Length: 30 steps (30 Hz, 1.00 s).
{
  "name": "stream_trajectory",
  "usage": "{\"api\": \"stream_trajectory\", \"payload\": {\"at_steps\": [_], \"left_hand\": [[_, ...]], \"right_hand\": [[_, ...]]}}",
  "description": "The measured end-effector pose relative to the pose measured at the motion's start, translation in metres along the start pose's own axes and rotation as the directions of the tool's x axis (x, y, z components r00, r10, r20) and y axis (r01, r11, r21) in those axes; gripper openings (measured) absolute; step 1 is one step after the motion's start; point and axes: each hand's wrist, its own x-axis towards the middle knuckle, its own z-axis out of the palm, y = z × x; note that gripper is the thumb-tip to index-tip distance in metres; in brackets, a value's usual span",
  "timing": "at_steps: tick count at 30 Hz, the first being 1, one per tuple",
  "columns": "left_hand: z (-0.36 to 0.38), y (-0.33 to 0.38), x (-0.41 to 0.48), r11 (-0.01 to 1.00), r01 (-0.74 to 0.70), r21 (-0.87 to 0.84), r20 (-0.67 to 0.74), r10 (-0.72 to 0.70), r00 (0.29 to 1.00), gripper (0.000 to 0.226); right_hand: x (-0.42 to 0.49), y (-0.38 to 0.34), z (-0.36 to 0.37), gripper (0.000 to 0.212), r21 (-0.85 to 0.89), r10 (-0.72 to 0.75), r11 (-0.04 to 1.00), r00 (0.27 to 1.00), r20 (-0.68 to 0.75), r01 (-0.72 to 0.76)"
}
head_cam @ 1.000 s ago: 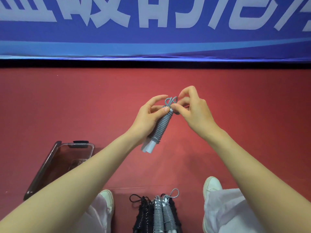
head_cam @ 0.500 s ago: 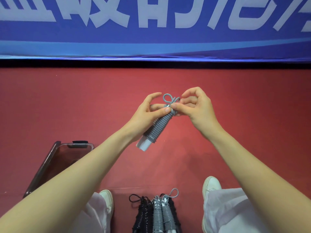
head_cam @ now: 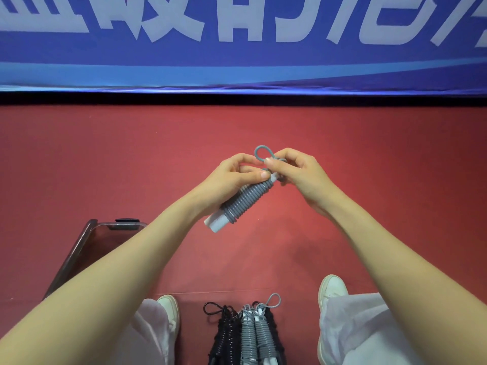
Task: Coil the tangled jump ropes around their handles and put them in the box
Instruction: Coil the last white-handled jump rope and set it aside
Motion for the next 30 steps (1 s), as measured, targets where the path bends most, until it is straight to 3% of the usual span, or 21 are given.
{"api": "stream_trajectory", "payload": {"at_steps": [3, 7, 10, 13, 16, 21, 26, 30], "left_hand": [[0.004, -0.003, 0.001, 0.999, 0.018, 0.044, 0.03, -0.019, 0.999, 0.014], [0.007, -0.007, 0.001, 0.989, 0.081, 0.125, 0.058, -0.088, 0.994, 0.019], [0.016, -0.011, 0.001, 0.98, 0.11, 0.168, 0.022, -0.115, 0.993, 0.011], [0.024, -0.017, 0.003, 0.982, 0.072, 0.176, -0.063, -0.062, 0.996, 0.005], [0.026, -0.02, 0.003, 0.987, 0.052, 0.154, -0.077, -0.04, 0.996, 0.011], [0.026, -0.026, 0.001, 0.991, 0.038, 0.131, -0.032, -0.034, 0.999, 0.024], [0.027, -0.031, 0.0, 0.996, 0.023, 0.085, 0.006, -0.023, 1.0, 0.022], [0.028, -0.049, -0.005, 0.998, 0.067, -0.014, -0.125, -0.068, 0.99, 0.019]], "right_hand": [[0.004, -0.001, -0.003, 0.02, 0.063, 0.082, 0.995, 0.997, 0.014, -0.083], [0.006, 0.005, -0.005, 0.017, -0.003, 0.152, 0.988, 0.988, 0.001, -0.152], [0.012, 0.007, 0.0, 0.019, 0.05, 0.174, 0.984, 0.974, -0.147, -0.169], [0.019, 0.005, -0.003, 0.019, 0.309, 0.265, 0.933, 0.932, -0.247, -0.184], [0.023, 0.006, -0.009, 0.014, 0.579, 0.421, 0.789, 0.866, -0.269, -0.204], [0.026, 0.011, -0.018, 0.017, 0.719, 0.526, 0.676, 0.789, -0.318, -0.161], [0.027, 0.015, -0.025, 0.017, 0.663, 0.459, 0.739, 0.812, -0.361, -0.123], [0.021, 0.024, -0.028, 0.01, 0.294, 0.371, 0.91, 0.893, -0.255, -0.294]]}}
